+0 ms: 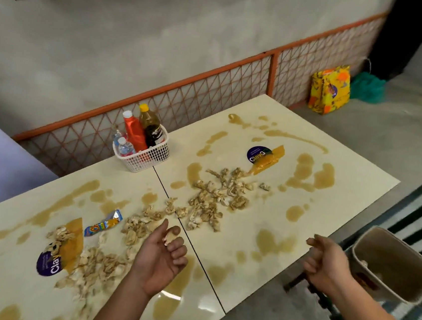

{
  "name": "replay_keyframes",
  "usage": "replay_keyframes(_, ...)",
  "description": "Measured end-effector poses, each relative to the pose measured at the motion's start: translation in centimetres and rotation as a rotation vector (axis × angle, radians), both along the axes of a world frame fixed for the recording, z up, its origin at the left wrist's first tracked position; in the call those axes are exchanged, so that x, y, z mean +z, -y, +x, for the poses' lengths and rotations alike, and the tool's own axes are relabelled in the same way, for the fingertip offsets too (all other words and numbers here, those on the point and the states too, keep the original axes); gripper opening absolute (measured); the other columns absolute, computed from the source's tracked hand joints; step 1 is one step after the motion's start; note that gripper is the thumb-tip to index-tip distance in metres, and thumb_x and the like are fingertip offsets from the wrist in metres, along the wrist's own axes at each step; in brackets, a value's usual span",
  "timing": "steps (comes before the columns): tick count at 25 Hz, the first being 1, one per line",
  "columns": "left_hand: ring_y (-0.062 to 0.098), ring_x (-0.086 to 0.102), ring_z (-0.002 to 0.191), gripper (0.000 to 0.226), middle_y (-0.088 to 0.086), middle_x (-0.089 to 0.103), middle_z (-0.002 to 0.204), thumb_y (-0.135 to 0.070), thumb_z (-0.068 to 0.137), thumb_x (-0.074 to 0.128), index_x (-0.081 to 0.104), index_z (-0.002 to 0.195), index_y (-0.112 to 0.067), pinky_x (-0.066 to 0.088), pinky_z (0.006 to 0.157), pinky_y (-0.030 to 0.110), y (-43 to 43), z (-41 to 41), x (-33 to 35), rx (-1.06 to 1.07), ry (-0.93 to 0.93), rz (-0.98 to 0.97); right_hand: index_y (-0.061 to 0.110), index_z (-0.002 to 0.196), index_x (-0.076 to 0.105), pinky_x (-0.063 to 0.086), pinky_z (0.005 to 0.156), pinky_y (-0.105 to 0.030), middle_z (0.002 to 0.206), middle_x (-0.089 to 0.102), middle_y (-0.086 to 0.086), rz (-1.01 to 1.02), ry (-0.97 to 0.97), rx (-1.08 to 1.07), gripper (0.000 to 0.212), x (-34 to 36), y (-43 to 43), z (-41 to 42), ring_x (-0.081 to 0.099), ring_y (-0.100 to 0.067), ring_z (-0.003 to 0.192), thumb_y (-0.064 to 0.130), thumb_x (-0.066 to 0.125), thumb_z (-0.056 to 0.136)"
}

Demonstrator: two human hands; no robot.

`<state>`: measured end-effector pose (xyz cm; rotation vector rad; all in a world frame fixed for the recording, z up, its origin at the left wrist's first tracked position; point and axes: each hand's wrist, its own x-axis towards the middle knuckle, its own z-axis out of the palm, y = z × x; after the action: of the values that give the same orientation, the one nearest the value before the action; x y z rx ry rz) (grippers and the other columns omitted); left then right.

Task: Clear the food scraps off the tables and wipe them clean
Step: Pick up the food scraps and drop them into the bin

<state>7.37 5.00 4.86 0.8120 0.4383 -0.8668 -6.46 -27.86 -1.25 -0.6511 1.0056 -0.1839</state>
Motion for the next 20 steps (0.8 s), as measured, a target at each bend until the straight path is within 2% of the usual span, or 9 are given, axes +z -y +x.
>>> replay_keyframes(2,0.013,0.028,0.055,0.033,-0.002,0.028,0.066,-0.046,0.095,0.05,0.056,0.085,-0.015,0.026,0.048,0.026,2.5,-0.5,0.2,0.0,0.01,-0.015,0.014,0.078,0.048,0.018,0.036,-0.022,0.045,0.023,0.007,0.01,-0.015,-0.126,0.024,-1.1,5.0,-3.2,0.019,-0.01,0.034,0.024,0.04,0.099)
replay_keyframes(4,0.015,0.033,0.058,0.026,-0.001,0.034,0.071,-0.04,0.093,0.046,0.055,0.094,-0.016,0.031,0.052,0.028,4.8,-1.3,-0.2,-0.005,0.027,-0.044,0.012,0.096,0.055,0.027,0.048,-0.025,0.058,0.029,0.006,0.037,0.022,-0.214,0.019,-1.8,8.8,-5.9,0.025,-0.009,0.047,0.018,0.037,0.096)
replay_keyframes(6,0.017,0.038,0.061,0.018,0.001,0.043,0.074,-0.028,0.089,0.047,0.05,0.102,-0.016,0.034,0.057,0.03,6.7,-2.2,-0.6,-0.024,0.034,-0.044,0.013,0.117,0.055,0.028,0.062,-0.026,0.071,0.037,0.002,0.031,0.003,-0.256,0.031,-2.9,11.5,-7.6,0.031,-0.009,0.06,0.007,0.034,0.095)
replay_keyframes(8,0.017,0.045,0.065,0.027,0.002,0.052,0.079,-0.02,0.088,0.052,0.053,0.114,-0.013,0.038,0.06,0.03,8.3,-3.6,-0.9,-0.065,0.049,0.027,0.018,0.127,0.05,0.033,0.066,-0.028,0.088,0.048,-0.005,0.03,-0.056,-0.288,0.038,-4.1,13.7,-8.5,0.042,-0.011,0.072,0.0,0.036,0.097)
replay_keyframes(10,0.016,0.053,0.069,0.035,0.001,0.058,0.083,-0.023,0.093,0.054,0.058,0.125,-0.011,0.042,0.061,0.029,9.8,-5.1,-1.0,-0.102,0.078,0.091,0.02,0.134,0.048,0.047,0.075,-0.031,0.111,0.058,-0.012,0.082,-0.031,-0.342,0.034,-5.4,15.7,-8.8,0.059,-0.015,0.091,0.012,0.048,0.102)
replay_keyframes(12,0.016,0.057,0.071,0.038,0.0,0.062,0.083,-0.031,0.094,0.055,0.059,0.126,-0.011,0.043,0.062,0.029,11.0,-6.1,-0.8,-0.119,0.089,0.136,0.01,0.136,0.05,0.054,0.092,-0.034,0.126,0.061,-0.012,0.164,-0.035,-0.438,0.053,-6.9,18.4,-8.4,0.065,-0.022,0.113,0.039,0.067,0.094)
replay_keyframes(16,0.018,0.067,0.074,0.036,0.003,0.066,0.083,-0.041,0.094,0.05,0.062,0.112,-0.011,0.044,0.068,0.031,12.8,-7.0,-0.8,-0.159,0.124,0.234,0.01,0.143,0.041,0.06,0.078,-0.053,0.129,0.053,-0.024,0.348,-0.016,-0.522,0.065,-8.1,20.5,-7.7,0.06,-0.044,0.112,0.033,0.071,0.09)
replay_keyframes(18,0.019,0.068,0.077,0.033,0.004,0.067,0.083,-0.042,0.096,0.048,0.062,0.104,-0.013,0.043,0.07,0.033,13.7,-7.6,-1.0,-0.183,0.146,0.275,0.013,0.151,0.035,0.058,0.077,-0.054,0.128,0.052,-0.024,0.394,-0.007,-0.397,0.066,-7.1,18.3,-7.5,0.059,-0.044,0.11,0.024,0.066,0.093)
replay_keyframes(20,0.02,0.066,0.081,0.033,0.003,0.068,0.087,-0.043,0.097,0.047,0.063,0.1,-0.013,0.043,0.07,0.033,14.5,-8.4,-1.6,-0.235,0.193,0.333,0.012,0.154,0.031,0.056,0.091,-0.046,0.13,0.051,-0.029,0.336,-0.078,-0.142,0.06,-5.4,13.5,-7.7,0.06,-0.041,0.115,0.018,0.056,0.1)
